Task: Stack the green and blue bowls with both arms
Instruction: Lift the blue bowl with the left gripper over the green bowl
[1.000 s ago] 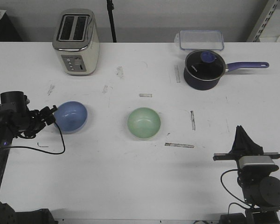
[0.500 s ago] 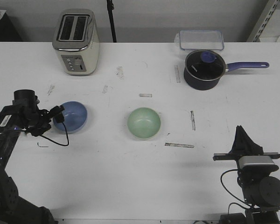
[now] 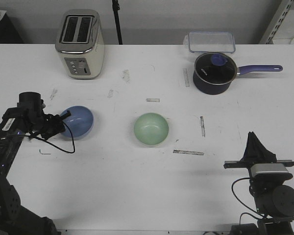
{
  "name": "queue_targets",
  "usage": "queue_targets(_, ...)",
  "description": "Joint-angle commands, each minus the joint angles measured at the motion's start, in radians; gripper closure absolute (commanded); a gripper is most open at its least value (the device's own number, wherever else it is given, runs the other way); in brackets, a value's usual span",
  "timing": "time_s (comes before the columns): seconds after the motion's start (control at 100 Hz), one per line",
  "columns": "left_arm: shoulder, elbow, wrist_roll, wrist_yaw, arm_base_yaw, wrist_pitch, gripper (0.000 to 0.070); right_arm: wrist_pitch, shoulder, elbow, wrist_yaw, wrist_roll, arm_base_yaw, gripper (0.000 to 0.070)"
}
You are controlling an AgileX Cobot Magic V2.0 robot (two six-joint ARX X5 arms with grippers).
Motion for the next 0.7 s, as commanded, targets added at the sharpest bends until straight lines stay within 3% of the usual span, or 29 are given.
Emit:
queue_targets(0.0, 0.016, 0.063, -0.002, 0.003, -0.026, -0.024, 0.0699, 0.014, 0.0, 0.008, 0.0, -0.004, 0.001, 0.0691)
queue_targets(0.3, 0.017, 0.245, -0.006, 0.003, -0.216, -0.112, 0.0699, 0.014, 0.0, 0.008, 0.0, -0.004, 0.001, 0.0691)
queue_targets(0.69, 0.135, 0.391, -0.127, 0.003, -0.555, -0.044, 0.0699, 0.014, 0.0, 0.008, 0.0, -0.004, 0.001, 0.0691)
